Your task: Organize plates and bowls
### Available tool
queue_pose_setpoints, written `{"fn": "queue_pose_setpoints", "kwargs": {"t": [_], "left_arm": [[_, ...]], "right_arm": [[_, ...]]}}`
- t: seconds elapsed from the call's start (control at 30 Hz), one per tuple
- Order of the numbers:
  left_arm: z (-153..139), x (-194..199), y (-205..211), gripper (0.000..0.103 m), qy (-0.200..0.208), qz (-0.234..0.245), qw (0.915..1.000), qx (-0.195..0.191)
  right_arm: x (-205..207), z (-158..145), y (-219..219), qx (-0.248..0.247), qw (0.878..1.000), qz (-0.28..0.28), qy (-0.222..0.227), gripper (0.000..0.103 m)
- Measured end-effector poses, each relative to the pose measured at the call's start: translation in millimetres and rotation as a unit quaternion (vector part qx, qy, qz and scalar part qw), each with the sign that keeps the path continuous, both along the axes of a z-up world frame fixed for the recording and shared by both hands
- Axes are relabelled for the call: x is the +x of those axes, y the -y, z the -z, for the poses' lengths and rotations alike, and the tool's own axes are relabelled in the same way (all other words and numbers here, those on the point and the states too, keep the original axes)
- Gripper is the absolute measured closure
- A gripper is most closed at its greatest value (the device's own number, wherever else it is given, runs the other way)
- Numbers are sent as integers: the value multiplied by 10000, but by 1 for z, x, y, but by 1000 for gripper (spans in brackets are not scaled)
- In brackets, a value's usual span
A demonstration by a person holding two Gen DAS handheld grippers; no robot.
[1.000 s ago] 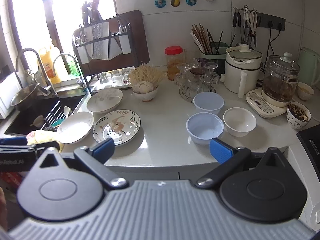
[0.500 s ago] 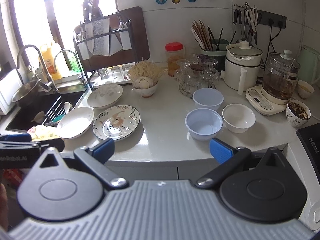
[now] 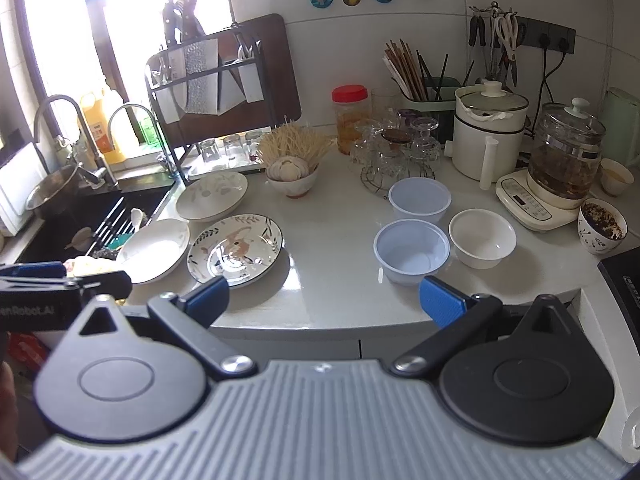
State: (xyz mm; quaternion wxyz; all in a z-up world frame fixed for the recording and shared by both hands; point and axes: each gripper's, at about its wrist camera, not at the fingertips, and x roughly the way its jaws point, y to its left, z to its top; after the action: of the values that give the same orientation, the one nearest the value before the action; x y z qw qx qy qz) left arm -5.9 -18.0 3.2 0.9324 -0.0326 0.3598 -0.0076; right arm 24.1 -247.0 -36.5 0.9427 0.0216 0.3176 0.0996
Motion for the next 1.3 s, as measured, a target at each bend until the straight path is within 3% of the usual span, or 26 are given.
{"fn": "queue_pose_setpoints", "kwargs": {"t": [1.03, 1.3], "left_arm": [[17, 17, -2, 1, -209, -74, 9997, -100], [29, 46, -25, 1, -351, -50, 9990, -262]], "right_arm": [[12, 12, -6, 242, 9995, -73, -176, 0], [31, 23, -17, 494, 9985, 41, -249, 0]]}}
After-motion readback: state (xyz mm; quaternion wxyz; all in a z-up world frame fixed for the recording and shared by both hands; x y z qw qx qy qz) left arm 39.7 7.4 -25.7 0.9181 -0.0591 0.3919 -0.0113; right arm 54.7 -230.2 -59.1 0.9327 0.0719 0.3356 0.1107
